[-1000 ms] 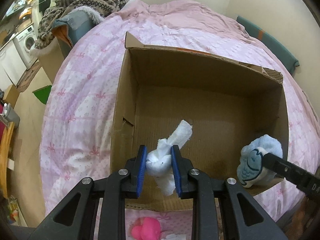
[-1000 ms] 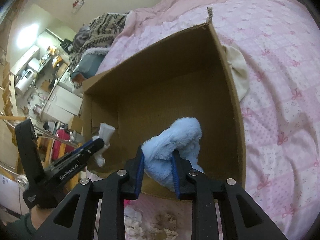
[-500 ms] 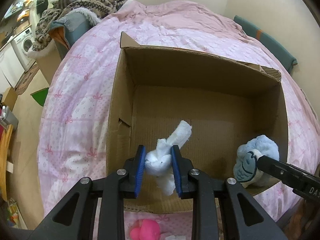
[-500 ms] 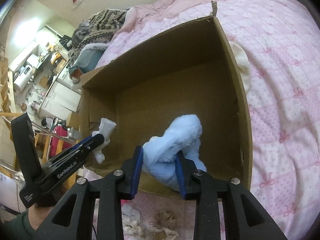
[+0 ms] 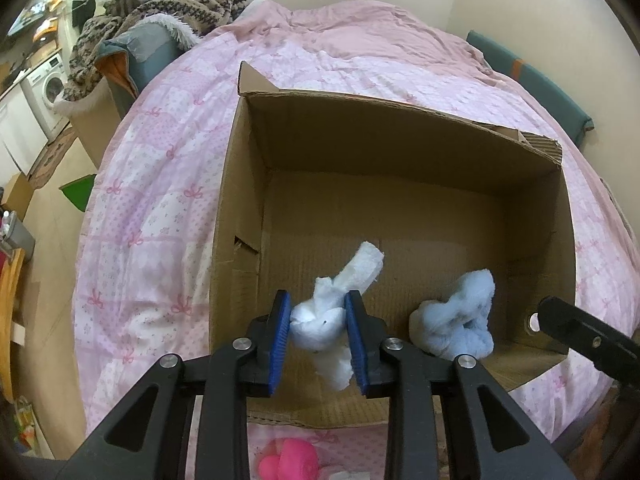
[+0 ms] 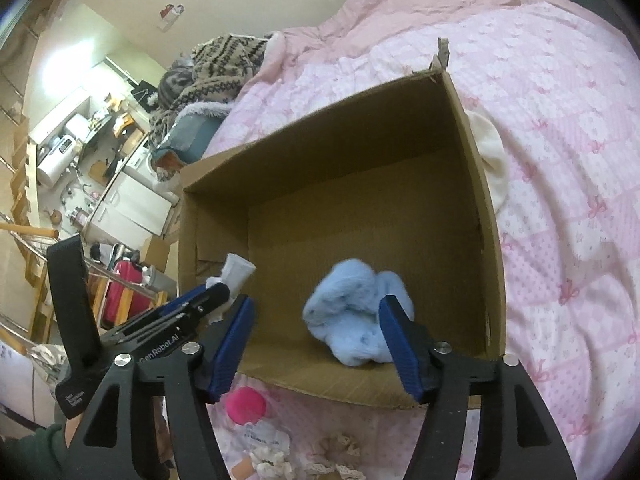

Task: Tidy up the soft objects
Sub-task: 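Carry both socks over the box and open both tools to drop them inside, then withdraw both tools from the box back toward the remaining items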

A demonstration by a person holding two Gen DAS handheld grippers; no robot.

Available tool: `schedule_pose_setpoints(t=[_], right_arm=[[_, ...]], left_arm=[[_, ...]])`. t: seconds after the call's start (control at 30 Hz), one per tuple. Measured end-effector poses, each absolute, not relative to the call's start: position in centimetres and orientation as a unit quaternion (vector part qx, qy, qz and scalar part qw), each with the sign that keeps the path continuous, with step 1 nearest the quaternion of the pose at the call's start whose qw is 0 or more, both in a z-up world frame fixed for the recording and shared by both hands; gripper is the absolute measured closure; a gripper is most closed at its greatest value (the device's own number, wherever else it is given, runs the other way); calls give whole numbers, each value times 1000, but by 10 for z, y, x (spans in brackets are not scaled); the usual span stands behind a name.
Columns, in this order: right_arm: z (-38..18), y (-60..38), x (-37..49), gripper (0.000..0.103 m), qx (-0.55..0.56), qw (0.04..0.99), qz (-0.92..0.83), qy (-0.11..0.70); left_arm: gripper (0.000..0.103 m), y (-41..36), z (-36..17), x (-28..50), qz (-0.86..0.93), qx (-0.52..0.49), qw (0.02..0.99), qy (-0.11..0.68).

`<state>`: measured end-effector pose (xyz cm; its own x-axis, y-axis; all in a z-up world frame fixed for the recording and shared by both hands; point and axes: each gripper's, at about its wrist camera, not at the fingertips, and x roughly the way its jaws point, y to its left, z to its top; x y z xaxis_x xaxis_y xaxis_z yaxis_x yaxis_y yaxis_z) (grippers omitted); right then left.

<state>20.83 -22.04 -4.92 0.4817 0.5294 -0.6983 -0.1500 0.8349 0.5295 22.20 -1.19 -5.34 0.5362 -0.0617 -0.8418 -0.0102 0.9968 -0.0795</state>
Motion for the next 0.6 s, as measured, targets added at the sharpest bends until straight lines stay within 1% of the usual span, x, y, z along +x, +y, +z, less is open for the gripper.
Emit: schedule_pose_setpoints(t=[0.1,0.17,0.2,0.23,0.27,0.3,0.33,0.37,0.47,0.53,0.6], right_arm=[[-48,-221,209,33,203,838,203,465],[-48,-221,209,33,203,837,201,466],[-49,-221,209,33,204,837,200,467],[-48,-220,211,33,204,837,199,467],[-48,-219,212,33,204,837,199,468],[-48,-220,212,33,204,837,198,468],[-49,-220,212,33,205,836,198,468],[-49,-220,212,33,205,836,197,469],[-48,-221,212,32,204,837,196,468],[-48,-221,212,29,204,838,195,468],[-47,-221,212,28,205,839,192,467]], left_arm=[[77,-12,-55,222,-16,-40,874,484],[75,-12,-55,222,-17,-41,872,487],[70,-13,-55,222,-20,-41,873,486],[61,-13,-54,222,-22,-41,874,484],[55,-14,-53,221,-22,-39,875,482],[43,-15,-51,221,-22,-37,876,480],[33,-16,-49,220,-22,-35,878,476],[32,-16,-47,219,-21,-33,881,472],[31,-17,-42,218,-18,-27,885,465],[31,-16,-41,218,-16,-25,885,465],[31,-15,-41,218,-15,-29,884,466]])
